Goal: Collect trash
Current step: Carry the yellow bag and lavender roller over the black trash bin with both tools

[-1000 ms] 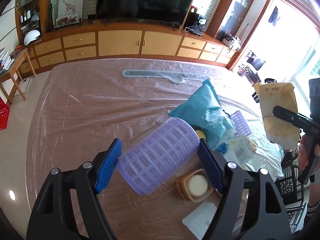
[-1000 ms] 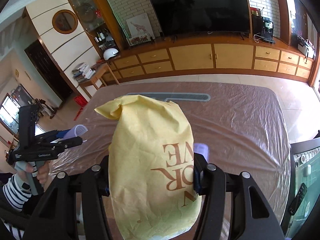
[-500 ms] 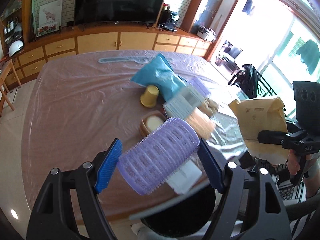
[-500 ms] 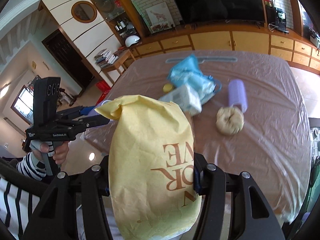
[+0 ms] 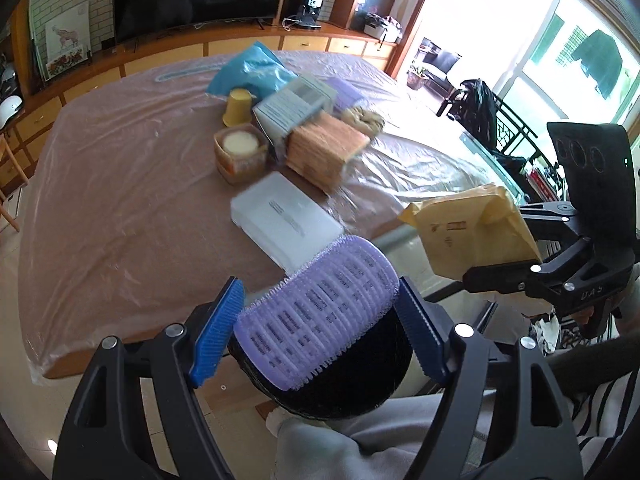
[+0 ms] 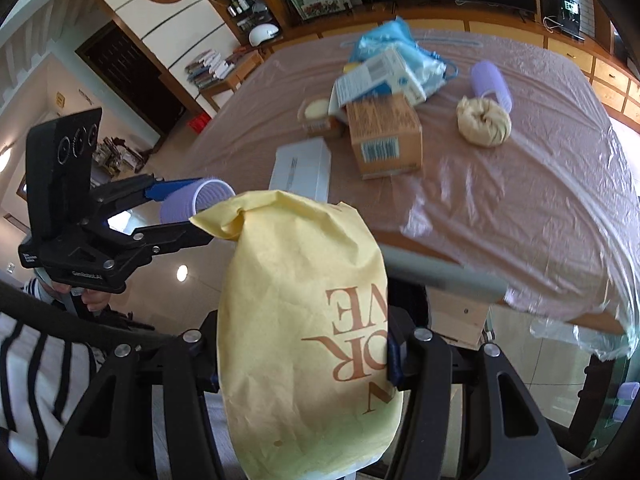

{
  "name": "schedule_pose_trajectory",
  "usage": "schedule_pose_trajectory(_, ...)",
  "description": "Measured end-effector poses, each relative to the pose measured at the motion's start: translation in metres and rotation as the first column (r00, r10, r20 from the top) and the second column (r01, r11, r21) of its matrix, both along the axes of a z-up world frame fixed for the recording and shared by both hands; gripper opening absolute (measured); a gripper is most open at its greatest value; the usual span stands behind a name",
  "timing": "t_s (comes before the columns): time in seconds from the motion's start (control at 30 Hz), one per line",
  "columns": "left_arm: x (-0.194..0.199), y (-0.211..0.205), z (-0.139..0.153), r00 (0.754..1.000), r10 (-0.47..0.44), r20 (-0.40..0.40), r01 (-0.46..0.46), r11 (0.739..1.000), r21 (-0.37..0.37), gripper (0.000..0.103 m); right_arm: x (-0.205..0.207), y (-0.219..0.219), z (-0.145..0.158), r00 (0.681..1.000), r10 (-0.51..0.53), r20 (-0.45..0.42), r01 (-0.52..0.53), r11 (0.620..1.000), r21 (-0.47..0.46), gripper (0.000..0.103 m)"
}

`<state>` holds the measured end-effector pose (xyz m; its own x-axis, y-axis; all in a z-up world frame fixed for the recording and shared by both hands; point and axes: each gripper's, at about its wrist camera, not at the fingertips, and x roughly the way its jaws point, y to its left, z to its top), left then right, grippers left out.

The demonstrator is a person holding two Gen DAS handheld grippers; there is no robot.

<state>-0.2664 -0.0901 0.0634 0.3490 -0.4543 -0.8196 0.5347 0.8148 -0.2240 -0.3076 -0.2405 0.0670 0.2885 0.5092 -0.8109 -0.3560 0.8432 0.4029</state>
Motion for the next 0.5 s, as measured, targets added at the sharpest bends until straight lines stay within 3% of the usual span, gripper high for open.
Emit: schedule_pose_trajectory(0.5, -0.023, -0.013, -0.046, 0.997, -0.060, -0.044, 0.063, 0.995, 0.079, 0.078, -0.004, 0.019, -0.054, 0.994, 0.028, -0.108, -0.033, 0.998, -0.051, 0.055)
